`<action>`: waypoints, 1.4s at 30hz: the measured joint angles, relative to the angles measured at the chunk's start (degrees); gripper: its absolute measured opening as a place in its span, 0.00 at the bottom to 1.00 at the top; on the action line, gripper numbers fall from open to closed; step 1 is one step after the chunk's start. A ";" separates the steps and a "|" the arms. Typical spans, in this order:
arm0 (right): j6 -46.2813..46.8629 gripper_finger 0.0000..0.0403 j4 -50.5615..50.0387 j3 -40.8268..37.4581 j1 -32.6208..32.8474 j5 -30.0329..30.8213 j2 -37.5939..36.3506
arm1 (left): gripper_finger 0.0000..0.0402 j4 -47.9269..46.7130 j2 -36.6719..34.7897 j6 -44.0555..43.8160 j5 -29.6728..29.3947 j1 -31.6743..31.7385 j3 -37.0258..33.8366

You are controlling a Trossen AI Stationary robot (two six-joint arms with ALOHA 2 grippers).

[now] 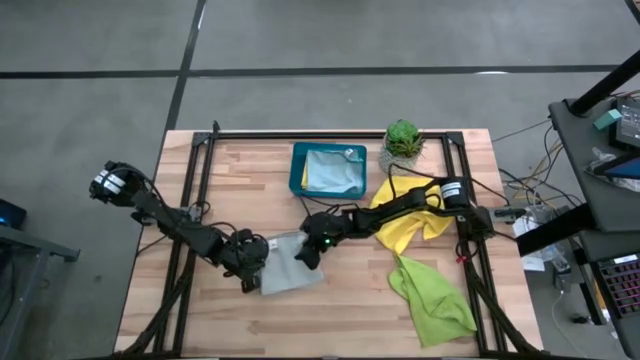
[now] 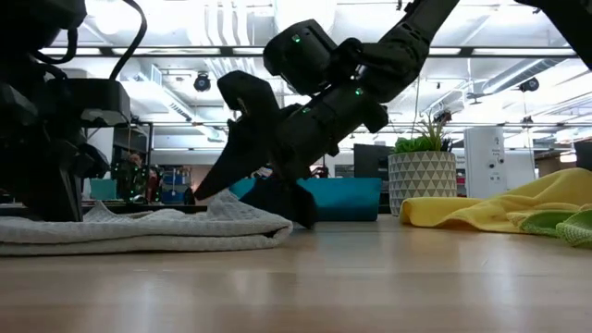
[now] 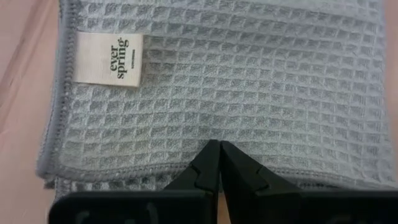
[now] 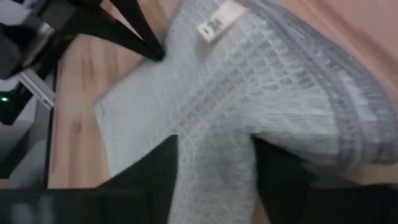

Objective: Fold microfiber towels
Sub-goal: Put the folded grey microfiber cloth into the bin

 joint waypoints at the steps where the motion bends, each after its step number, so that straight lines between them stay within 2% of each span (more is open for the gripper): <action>1: -0.47 0.44 0.45 0.11 0.00 0.09 0.06 | 0.00 0.00 0.01 0.03 -0.03 0.00 0.01; 7: -2.19 0.09 0.41 0.19 0.00 1.28 0.15 | 0.00 -0.06 -0.43 0.07 -0.19 -0.04 -0.01; 8: -2.60 0.06 0.30 0.18 0.00 1.55 0.09 | 0.00 -0.20 -0.83 0.08 -0.16 -0.03 -0.04; 14: -5.41 0.04 -0.77 0.34 -0.91 1.66 -2.51 | 0.00 -4.00 -5.52 4.19 -0.31 -0.04 -0.27; 18: -8.86 0.04 -7.66 2.88 -3.00 1.72 -4.75 | 0.00 -8.02 -11.06 7.75 -3.01 0.02 0.21; 23: -16.82 0.04 -20.94 10.90 -6.61 1.72 -5.53 | 0.00 -10.05 -19.54 11.83 -8.96 0.02 0.51; 31: -26.75 0.03 -37.72 25.95 -13.16 1.85 -5.53 | 0.00 -9.36 -32.39 23.42 -23.36 0.02 3.53; 36: -28.29 0.03 -45.38 32.56 -17.49 1.93 -5.62 | 0.00 -3.28 -37.69 33.90 -29.20 0.02 5.21; 42: -28.66 0.03 -54.41 38.64 -21.25 2.41 -5.60 | 0.00 9.91 -41.57 49.56 -30.24 0.02 5.19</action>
